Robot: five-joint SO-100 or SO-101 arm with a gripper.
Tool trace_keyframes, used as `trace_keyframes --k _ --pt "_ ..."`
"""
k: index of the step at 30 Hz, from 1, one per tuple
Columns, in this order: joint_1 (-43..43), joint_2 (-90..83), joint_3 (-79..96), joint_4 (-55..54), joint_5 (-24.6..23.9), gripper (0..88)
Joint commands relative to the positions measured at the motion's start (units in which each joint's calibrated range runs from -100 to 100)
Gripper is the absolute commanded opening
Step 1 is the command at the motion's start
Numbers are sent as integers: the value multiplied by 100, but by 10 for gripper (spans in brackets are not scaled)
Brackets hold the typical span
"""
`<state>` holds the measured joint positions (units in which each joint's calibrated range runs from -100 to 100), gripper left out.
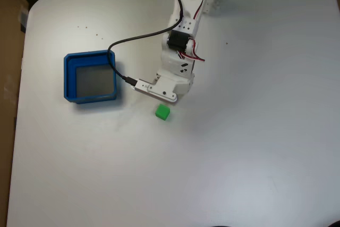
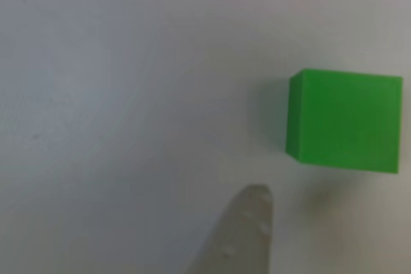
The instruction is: Pick up green cube and drop it in the blue box
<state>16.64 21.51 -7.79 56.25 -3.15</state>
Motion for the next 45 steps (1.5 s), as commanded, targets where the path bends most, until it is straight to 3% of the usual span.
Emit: trace_keyframes --k 1,22,31,45 --pt "-147 118 -459 -34 -5 309" --pt "-205 820 -1199 -42 0 309" --pt "-161 1221 -1272 -982 -29 309" --pt "-154 1229 -1227 -932 5 309"
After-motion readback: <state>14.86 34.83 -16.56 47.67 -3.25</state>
